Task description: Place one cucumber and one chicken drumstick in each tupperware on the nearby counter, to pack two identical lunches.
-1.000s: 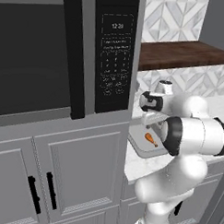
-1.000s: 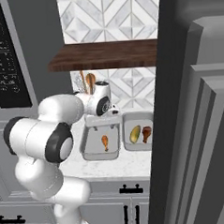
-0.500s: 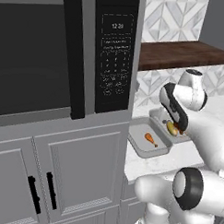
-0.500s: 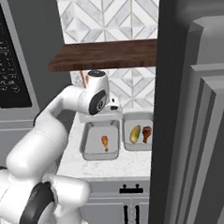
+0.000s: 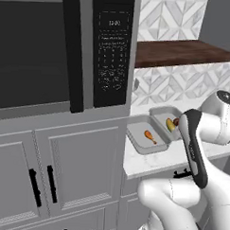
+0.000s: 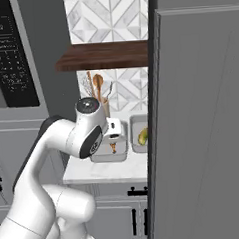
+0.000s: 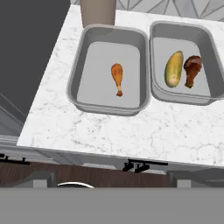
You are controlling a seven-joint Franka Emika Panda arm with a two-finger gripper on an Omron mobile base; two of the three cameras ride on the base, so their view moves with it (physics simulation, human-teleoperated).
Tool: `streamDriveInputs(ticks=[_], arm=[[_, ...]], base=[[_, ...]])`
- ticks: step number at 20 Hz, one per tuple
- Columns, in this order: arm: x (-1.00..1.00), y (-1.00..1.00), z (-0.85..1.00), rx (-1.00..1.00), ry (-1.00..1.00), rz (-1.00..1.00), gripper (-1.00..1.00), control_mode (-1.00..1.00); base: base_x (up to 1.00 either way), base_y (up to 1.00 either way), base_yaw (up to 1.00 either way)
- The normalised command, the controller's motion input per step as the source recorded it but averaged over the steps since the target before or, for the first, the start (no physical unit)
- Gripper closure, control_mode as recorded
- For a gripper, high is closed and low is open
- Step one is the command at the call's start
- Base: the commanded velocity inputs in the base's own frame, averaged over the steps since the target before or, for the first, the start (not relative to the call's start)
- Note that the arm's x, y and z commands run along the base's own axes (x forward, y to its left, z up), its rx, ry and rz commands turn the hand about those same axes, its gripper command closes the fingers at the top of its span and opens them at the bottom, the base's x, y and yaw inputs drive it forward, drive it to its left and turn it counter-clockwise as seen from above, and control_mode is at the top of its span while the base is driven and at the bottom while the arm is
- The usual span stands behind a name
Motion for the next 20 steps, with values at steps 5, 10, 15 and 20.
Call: streamDriveInputs(ticks=[5,10,15,20], arm=[[0.0,0.0,0.0,0.0,0.0,0.0,-1.0,1.0],[0.0,0.0,0.0,0.0,0.0,0.0,-1.0,1.0],[0.0,0.0,0.0,0.0,0.0,0.0,-1.0,1.0],[0.0,0.0,0.0,0.0,0.0,0.0,-1.0,1.0]], base=[[-1.0,0.23,0.0],[-1.0,0.84,-0.1],[-1.0,1.0,-0.14],[-1.0,0.4,-0.54]])
